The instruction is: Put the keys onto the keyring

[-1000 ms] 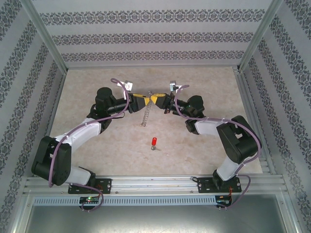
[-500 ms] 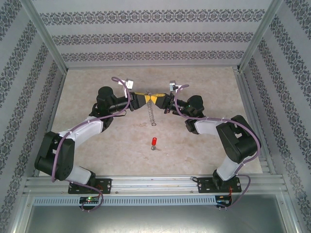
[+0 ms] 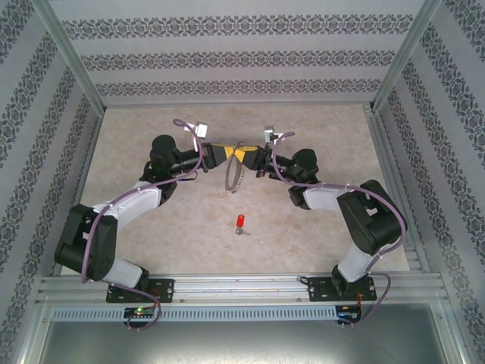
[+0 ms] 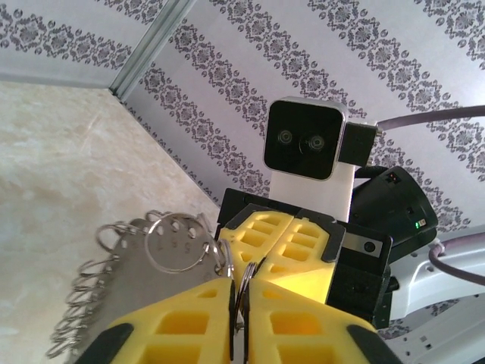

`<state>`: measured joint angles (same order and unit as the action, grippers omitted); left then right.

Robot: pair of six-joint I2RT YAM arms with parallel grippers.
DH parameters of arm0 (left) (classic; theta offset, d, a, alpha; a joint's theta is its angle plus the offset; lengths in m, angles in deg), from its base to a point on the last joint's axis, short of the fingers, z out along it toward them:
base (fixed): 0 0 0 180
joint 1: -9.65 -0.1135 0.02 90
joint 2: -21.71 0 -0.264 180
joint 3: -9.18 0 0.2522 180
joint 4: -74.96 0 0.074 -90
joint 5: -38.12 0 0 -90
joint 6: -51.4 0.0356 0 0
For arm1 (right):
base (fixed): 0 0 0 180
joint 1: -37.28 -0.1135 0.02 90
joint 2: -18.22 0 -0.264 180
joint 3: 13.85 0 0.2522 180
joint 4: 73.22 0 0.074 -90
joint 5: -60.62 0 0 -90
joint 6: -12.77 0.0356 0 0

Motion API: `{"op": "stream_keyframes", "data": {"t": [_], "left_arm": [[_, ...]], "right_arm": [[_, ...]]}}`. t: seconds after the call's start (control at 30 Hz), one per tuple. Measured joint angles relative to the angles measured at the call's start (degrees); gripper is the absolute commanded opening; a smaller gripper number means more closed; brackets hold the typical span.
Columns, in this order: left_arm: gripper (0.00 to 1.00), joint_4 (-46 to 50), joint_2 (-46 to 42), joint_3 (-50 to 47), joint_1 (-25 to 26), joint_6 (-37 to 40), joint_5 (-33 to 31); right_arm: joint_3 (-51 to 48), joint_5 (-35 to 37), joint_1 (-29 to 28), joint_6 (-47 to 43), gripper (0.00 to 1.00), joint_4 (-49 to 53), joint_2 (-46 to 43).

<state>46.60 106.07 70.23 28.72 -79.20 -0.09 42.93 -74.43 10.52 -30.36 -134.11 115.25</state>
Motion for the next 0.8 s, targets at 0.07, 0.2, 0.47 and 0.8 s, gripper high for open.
{"op": "stream_keyframes", "data": {"t": [0.07, 0.2, 0.47, 0.8], "left_arm": [[0.0, -0.3, 0.1, 0.0, 0.0, 0.0, 0.2], [0.0, -0.3, 0.1, 0.0, 0.0, 0.2, 0.4], [0.0, 6.2, 0.1, 0.0, 0.0, 8.4, 0.5], [0.0, 6.9, -3.0, -2.3, 0.0, 18.1, 0.5]], "right_arm": [[0.0, 0.0, 0.0, 0.3, 0.0, 0.0, 0.0], [0.0, 0.0, 0.4, 0.9, 0.24, 0.2, 0.0], [-2.6, 0.7, 5.6, 2.4, 0.42, 2.3, -3.1], [-3.5, 0.0, 6.3, 0.9, 0.44, 7.3, -7.3]]}}
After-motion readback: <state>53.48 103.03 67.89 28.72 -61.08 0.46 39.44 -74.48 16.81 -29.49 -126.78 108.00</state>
